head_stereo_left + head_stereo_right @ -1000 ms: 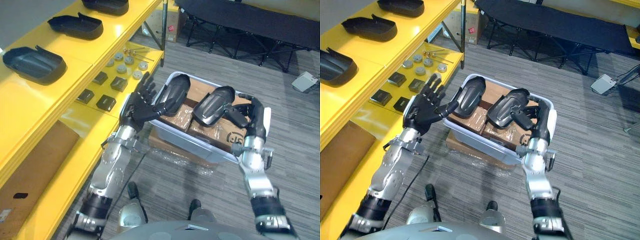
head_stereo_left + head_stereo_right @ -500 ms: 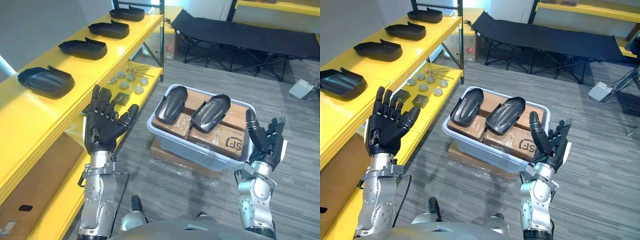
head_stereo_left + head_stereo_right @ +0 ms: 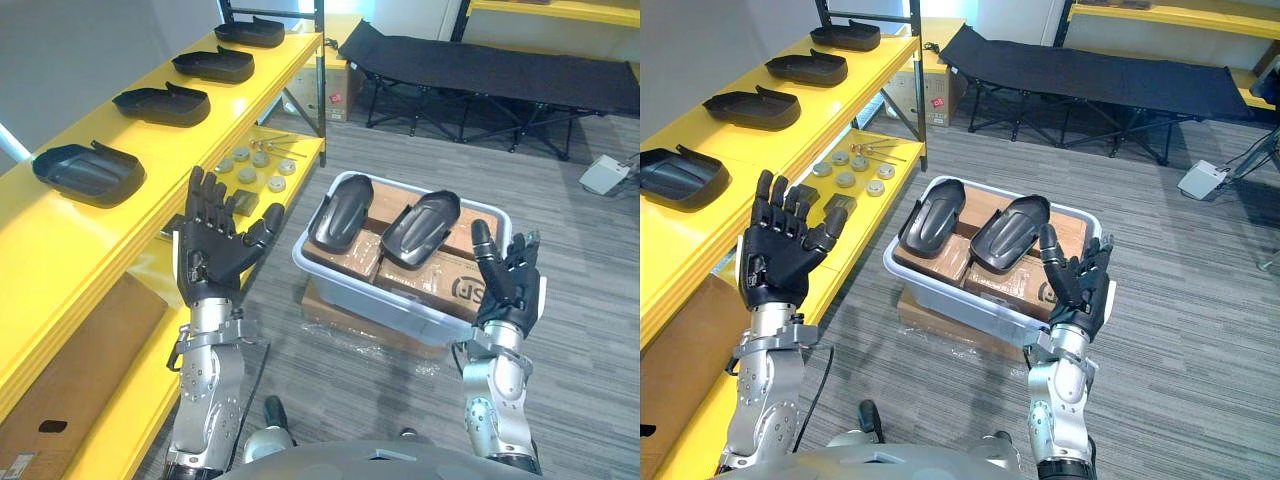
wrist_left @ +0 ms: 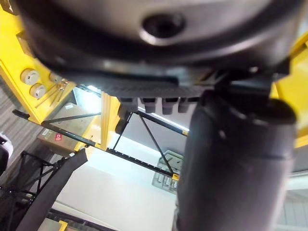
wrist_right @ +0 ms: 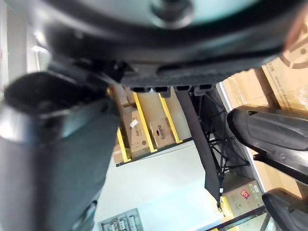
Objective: Walk over and take three plastic housings, then place them on the shelf
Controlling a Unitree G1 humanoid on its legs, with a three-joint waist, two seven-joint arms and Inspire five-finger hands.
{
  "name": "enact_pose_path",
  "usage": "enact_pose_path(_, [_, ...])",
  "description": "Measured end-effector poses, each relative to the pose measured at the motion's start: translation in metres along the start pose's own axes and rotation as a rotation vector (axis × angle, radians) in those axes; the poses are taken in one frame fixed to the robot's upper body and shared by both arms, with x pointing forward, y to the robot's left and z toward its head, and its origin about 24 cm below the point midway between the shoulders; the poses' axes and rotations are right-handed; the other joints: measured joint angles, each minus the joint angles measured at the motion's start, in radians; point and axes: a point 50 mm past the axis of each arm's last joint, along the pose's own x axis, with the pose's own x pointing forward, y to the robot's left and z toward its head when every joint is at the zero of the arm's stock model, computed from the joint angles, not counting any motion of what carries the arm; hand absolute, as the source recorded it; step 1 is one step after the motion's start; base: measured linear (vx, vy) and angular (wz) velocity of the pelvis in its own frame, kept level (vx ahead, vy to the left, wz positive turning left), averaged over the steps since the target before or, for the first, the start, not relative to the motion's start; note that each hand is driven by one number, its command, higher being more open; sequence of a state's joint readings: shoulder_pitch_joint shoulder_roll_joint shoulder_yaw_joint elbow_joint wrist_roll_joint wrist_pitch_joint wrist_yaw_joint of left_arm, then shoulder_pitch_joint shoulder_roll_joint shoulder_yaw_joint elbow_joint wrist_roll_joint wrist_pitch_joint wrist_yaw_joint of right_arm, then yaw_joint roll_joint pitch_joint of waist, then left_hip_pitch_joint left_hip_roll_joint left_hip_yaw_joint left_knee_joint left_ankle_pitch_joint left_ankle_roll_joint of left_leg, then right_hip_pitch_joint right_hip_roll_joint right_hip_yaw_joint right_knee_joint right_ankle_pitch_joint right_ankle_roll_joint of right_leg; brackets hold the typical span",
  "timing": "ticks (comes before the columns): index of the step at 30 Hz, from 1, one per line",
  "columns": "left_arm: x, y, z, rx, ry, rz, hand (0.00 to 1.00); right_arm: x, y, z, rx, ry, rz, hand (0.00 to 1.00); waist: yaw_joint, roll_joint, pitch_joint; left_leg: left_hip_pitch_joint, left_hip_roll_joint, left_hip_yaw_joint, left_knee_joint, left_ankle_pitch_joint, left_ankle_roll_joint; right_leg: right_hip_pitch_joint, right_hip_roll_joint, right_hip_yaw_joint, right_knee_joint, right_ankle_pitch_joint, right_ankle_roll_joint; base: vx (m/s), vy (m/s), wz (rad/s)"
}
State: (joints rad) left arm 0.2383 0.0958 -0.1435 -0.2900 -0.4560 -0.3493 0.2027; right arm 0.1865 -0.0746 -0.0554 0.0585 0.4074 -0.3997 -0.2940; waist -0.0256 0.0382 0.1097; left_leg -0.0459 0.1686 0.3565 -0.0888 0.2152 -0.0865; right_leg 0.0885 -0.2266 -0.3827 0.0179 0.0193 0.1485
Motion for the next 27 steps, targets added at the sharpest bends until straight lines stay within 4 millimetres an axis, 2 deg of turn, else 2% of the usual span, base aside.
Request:
enact_pose_path(13, [0.0,-0.001,0.0,-0.003,0.003,0.005,1.0,-0.003,0.003,-0.006,-0.019,0.046,0.025,1.0,-0.001,-0.002,0.0,0.0,0.0,0.003,0.0,-0.002,0.0,-0.002,0.0,0.003,-0.002,-0.004,-0.005,0.0,0.0,0.0])
enact_pose_path(20, [-0.001,-0.019,0.001,-0.032,0.005,-0.082,1.0,-0.011,-0.009,-0.019,-0.1,0.158,0.024,1.0,-0.002,-0.013,0.001,0.0,-0.003,0.003,0.0,0.002,0.005,-0.015,-0.008,0.006,0.027,-0.007,-0.002,0.0,0.0,0.0])
enact_pose_path(23, [0.001,-0.027,0.0,-0.046,0.004,-0.128,1.0,-0.017,-0.016,-0.022,-0.113,0.177,0.002,1.0,-0.001,-0.028,0.008,0.001,-0.014,0.019,0.0,0.004,0.011,-0.041,-0.025,0.03,0.056,-0.01,0.002,-0.03,0.023,-0.15])
enact_pose_path(25, [0.001,-0.028,0.001,-0.002,-0.006,-0.148,1.0,-0.018,-0.013,-0.023,-0.107,0.183,0.007,1.0,0.007,-0.043,0.016,0.001,-0.017,0.052,0.0,-0.005,0.013,-0.073,-0.033,0.059,0.073,-0.016,-0.009,-0.07,0.04,-0.44])
enact_pose_path(27, [0.001,-0.027,0.001,0.052,-0.005,-0.169,1.0,-0.021,-0.009,-0.026,-0.096,0.196,0.024,1.0,0.005,-0.065,0.027,0.001,-0.018,0.076,0.0,-0.008,0.017,-0.106,-0.043,0.061,0.094,-0.024,-0.037,-0.08,0.027,-0.37])
